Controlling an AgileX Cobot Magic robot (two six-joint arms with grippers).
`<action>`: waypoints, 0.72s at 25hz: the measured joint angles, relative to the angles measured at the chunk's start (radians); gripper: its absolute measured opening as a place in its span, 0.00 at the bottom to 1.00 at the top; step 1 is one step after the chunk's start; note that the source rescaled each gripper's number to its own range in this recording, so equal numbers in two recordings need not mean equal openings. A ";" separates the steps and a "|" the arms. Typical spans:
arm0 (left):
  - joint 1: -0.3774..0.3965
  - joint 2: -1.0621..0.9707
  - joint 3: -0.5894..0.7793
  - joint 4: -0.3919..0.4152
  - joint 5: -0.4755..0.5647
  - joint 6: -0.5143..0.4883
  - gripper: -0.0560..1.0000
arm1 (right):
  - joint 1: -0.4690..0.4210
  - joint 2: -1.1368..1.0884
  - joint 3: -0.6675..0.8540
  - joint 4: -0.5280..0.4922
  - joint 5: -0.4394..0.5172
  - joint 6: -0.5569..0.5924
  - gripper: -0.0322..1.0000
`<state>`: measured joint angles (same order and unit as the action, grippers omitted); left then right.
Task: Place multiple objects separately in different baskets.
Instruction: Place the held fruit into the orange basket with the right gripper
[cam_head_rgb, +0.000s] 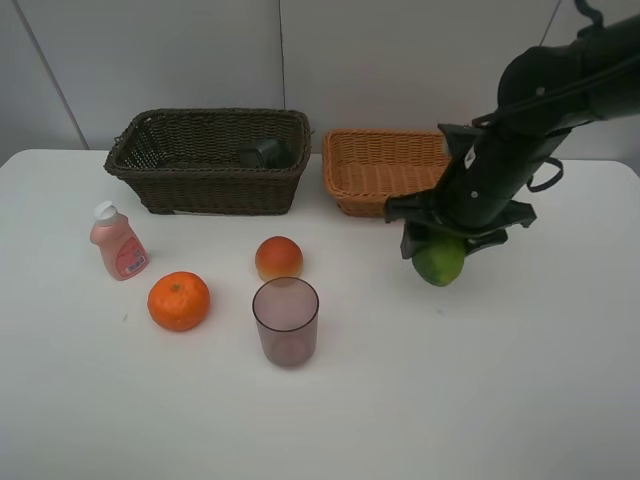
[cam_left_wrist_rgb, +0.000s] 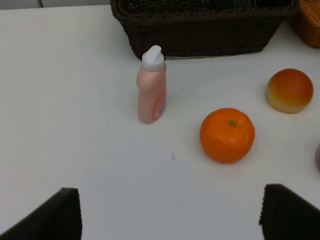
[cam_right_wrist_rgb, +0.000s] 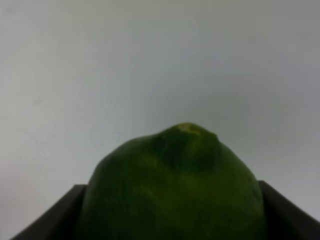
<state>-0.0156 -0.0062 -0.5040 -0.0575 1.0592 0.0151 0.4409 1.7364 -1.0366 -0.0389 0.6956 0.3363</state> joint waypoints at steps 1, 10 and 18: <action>0.000 0.000 0.000 0.000 0.000 0.000 0.93 | 0.000 0.000 0.000 0.000 -0.008 -0.050 0.52; 0.000 0.000 0.000 0.000 0.000 0.000 0.93 | -0.005 -0.037 0.000 0.001 -0.121 -0.328 0.52; 0.000 0.000 0.000 0.000 0.000 0.000 0.93 | -0.085 -0.113 -0.002 0.001 -0.289 -0.336 0.52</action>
<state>-0.0156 -0.0062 -0.5040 -0.0575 1.0592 0.0151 0.3562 1.6234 -1.0389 -0.0382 0.4069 0.0000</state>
